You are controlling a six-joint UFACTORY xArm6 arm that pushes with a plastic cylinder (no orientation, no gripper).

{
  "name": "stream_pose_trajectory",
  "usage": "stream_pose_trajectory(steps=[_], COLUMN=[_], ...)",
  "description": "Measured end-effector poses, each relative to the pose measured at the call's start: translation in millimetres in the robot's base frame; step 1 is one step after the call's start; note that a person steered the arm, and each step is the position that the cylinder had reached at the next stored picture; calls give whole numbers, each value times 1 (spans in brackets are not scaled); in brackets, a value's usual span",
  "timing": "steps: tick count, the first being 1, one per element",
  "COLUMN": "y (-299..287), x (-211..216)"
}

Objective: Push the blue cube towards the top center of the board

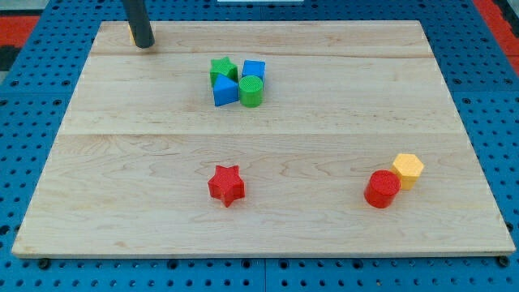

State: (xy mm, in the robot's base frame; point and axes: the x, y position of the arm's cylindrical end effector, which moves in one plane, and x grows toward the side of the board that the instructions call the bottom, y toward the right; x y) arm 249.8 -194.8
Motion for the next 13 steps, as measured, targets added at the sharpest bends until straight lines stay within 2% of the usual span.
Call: stream_pose_trajectory(steps=[2,3,5,7,8,9,11,12,13], y=[3,52,113,121,148,181,262,277,266], x=[0,2,11,62,90,97,62,31,22])
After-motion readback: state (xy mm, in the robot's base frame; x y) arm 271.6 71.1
